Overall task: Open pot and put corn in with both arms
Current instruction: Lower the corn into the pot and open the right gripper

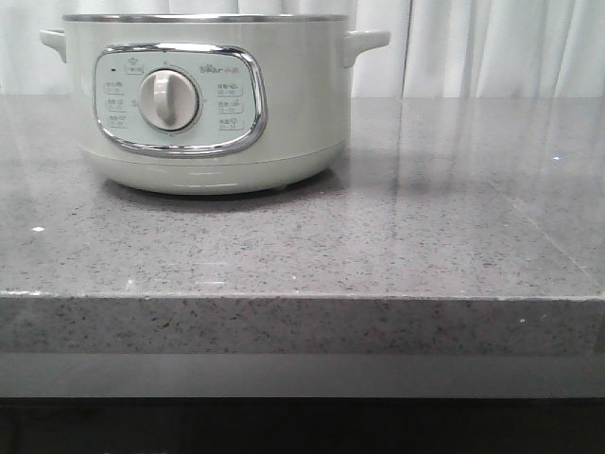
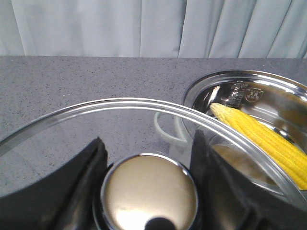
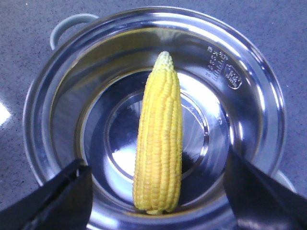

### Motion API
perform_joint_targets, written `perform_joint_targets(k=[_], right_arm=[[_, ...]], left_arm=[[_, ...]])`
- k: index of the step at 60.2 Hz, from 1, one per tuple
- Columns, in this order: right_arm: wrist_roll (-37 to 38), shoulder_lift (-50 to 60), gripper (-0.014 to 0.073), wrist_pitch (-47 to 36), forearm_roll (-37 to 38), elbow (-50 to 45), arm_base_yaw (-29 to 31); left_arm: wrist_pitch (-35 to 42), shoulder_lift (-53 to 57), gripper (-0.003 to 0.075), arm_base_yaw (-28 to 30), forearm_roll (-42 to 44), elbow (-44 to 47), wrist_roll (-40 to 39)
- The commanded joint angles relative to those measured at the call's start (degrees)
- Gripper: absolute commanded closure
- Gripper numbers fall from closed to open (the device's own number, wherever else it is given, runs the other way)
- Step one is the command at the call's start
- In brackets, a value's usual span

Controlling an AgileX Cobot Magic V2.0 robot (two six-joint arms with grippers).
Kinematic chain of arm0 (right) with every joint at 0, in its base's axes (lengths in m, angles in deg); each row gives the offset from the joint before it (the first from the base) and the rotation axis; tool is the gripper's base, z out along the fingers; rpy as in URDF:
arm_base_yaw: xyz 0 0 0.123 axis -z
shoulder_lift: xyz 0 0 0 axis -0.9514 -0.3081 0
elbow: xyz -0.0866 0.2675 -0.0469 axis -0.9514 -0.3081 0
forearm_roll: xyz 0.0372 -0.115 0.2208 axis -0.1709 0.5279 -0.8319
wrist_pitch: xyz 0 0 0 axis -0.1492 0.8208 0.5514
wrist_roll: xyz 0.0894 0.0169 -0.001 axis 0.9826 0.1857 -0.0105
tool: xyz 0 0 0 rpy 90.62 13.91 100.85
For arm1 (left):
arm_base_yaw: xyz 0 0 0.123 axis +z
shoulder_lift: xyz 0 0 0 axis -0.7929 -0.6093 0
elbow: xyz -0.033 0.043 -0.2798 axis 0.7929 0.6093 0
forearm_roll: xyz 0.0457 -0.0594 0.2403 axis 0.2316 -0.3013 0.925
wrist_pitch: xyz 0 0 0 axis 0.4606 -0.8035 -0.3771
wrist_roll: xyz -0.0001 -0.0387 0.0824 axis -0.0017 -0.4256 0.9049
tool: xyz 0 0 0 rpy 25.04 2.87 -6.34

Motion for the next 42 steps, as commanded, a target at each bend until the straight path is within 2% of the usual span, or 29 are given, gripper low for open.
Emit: perform_joint_targets(k=[1,20,31,42], right_arm=[[0.03,9.25,0.0011,-8.49,-0.32,-6.81,0.00],[0.03,32.30,0.0011,-23.14,-0.32,-35.20,0.00],[0.03,43.50,0.0011,-24.98,-0.32,-46.03,0.00],[0.03,50.95,0.0011,-26.20,-0.32,-52.98,0.00]], left_arm=[[8.19,0.88,0.0408,-0.11,-0.52,-2.39,-0.10],[8.19,0.88,0.0408,-0.11,-0.52,-2.39,-0.10],[8.19,0.88,0.0408,-0.11,-0.52,-2.39,-0.10],[8.19,0.88,0.0408,-0.11,-0.52,-2.39,-0.10]])
